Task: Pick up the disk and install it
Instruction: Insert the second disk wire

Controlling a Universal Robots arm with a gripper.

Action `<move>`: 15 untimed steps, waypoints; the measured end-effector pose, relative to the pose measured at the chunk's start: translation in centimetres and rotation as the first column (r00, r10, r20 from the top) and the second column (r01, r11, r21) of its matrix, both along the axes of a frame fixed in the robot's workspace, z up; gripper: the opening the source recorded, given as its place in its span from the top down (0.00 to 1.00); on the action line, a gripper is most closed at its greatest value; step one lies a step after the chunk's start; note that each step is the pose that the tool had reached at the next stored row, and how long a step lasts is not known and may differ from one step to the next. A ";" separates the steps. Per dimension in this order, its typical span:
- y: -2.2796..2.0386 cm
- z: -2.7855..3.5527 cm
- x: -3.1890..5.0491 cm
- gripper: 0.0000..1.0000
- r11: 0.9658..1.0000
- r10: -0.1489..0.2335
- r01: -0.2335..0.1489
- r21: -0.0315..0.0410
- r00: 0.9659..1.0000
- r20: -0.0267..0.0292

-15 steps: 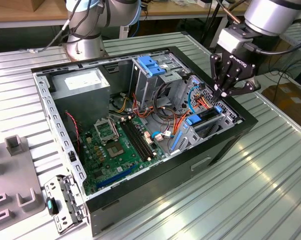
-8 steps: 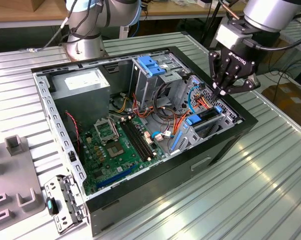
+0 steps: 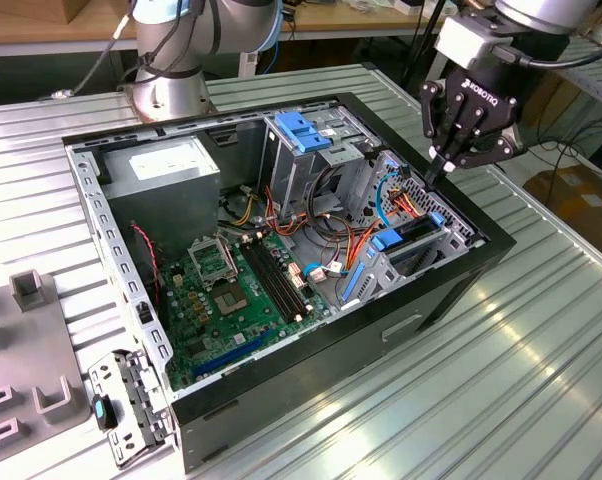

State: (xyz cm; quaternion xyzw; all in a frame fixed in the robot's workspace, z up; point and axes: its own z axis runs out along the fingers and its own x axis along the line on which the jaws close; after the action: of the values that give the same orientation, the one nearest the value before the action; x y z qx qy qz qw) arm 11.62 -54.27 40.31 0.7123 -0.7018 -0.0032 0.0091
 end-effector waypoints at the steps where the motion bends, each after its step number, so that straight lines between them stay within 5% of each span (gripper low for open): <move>1: 0.30 -0.01 0.00 0.89 1.000 0.000 0.000 0.000 1.000 0.000; 9: 2.23 -0.01 -0.38 0.89 1.000 0.000 0.000 0.000 1.000 0.000; 13: 3.76 -0.08 -0.49 0.89 1.000 0.000 0.000 0.000 1.000 0.000; 15: 3.93 -0.27 -0.51 0.89 1.000 0.001 -0.001 0.000 1.000 0.000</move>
State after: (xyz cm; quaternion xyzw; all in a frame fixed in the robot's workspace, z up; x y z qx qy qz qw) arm 11.11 -50.34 40.03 0.7125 -0.7016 -0.0032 0.0090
